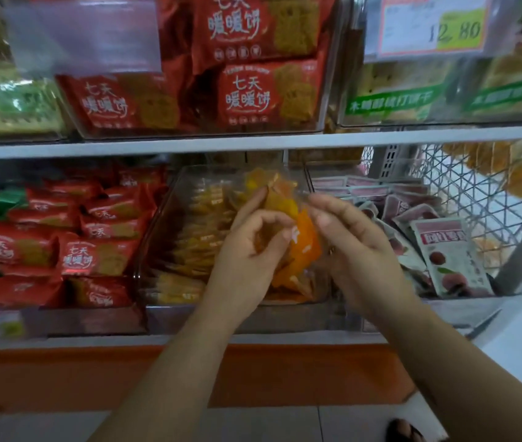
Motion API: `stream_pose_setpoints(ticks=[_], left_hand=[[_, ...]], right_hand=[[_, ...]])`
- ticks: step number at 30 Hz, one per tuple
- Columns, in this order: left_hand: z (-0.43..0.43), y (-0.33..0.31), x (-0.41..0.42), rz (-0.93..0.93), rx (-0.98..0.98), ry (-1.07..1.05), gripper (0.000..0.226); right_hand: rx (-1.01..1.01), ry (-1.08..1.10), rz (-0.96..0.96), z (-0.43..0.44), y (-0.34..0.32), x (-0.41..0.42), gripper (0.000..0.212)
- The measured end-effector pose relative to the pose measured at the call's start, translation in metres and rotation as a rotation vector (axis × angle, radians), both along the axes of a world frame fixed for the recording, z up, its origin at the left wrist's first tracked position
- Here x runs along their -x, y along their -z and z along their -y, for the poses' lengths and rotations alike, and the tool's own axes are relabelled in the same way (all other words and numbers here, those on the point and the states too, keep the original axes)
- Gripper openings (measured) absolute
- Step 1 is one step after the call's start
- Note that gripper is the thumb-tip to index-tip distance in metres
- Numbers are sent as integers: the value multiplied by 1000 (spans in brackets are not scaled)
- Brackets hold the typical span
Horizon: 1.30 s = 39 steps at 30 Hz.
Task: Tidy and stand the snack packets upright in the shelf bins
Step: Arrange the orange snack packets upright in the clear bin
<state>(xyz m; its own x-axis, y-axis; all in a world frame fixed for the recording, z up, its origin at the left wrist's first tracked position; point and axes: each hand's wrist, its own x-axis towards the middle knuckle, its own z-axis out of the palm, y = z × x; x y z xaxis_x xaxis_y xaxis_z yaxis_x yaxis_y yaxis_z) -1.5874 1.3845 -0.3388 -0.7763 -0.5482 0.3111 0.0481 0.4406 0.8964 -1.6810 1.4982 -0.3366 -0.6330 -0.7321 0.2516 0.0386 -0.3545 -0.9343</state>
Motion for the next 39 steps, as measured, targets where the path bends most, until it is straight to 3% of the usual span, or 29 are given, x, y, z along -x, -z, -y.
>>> stream_pose_setpoints(ticks=[2,5,7,9,11,14,19,23,25,29,32,36,39], left_hand=[[1,3,2,-41,24,-38,24],[-1,3,1,-5,1,-121,64],[-1,3,-2,25,-39,-251,89],[-1,2,-5,-35,-113,-368,100],[1,4,-7,-135,-219,-418,99],[3,7,-5,-302,-517,-326,93],[5,8,-3,-529,-946,-247,45],[16,7,-5,-600,-913,-311,28],[23,4,-8,-614,-880,-323,23],[46,0,-23,-582,-897,-348,28],[63,-5,-34,-533,-943,-391,25],[61,-5,-37,-386,-962,-236,52],[42,-8,-33,-203,-844,-84,42]], right_hand=[[-12,-6,-45,1,1,1,53],[-65,52,-126,3,6,-2,61],[-70,93,-123,2,4,-4,57],[-42,123,-74,1,3,-5,48],[-32,202,-8,2,5,-7,39],[-30,354,49,7,8,-7,29],[-21,337,89,18,6,-7,34],[-42,17,140,21,9,-2,49],[-77,-91,66,17,10,1,50],[-90,141,-48,6,12,15,39],[-40,277,0,-4,10,27,24],[99,24,120,-9,3,30,20],[37,-166,96,0,3,23,39]])
